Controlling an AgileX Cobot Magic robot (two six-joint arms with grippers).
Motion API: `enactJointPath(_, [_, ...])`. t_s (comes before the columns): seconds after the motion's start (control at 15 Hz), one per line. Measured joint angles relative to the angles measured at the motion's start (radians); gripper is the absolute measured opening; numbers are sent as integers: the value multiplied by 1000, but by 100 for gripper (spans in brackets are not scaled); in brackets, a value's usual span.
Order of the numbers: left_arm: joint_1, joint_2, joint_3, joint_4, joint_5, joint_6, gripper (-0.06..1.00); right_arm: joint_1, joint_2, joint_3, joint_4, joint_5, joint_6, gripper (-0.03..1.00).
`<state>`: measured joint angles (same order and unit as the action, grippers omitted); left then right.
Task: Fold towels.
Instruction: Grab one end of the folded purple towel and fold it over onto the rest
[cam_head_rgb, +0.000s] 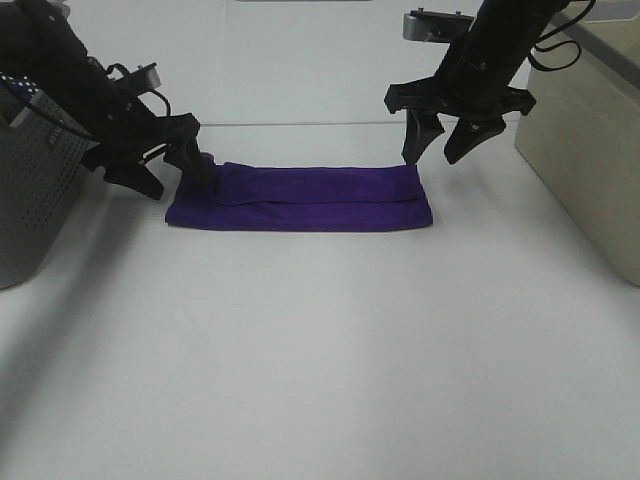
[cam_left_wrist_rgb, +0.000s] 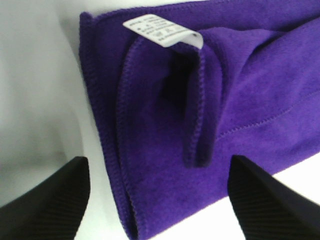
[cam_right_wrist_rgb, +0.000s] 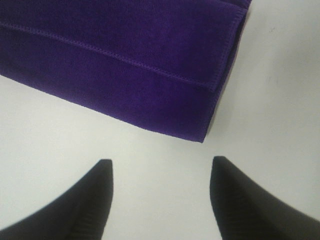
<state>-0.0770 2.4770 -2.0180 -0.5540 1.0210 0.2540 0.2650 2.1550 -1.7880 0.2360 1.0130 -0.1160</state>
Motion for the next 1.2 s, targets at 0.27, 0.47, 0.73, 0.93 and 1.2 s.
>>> enactJointPath(0.27, [1, 79, -112, -4, 38, -11, 70, 0, 0, 0, -2, 25, 0, 58])
enactJointPath(0.47, [2, 118, -169, -20, 92, -30, 70, 0, 0, 0, -4, 26, 0, 58])
enactJointPath(0.73, [2, 122, -172, -11, 112, -37, 70, 0, 0, 0, -4, 29, 0, 58])
enactJointPath(0.93, [-1, 132, -199, 16, 156, -37, 70, 0, 0, 0, -4, 32, 1, 58])
enactJointPath(1.2, [-10, 156, -316, 192, 190, -105, 70, 0, 0, 0, -4, 33, 1, 58])
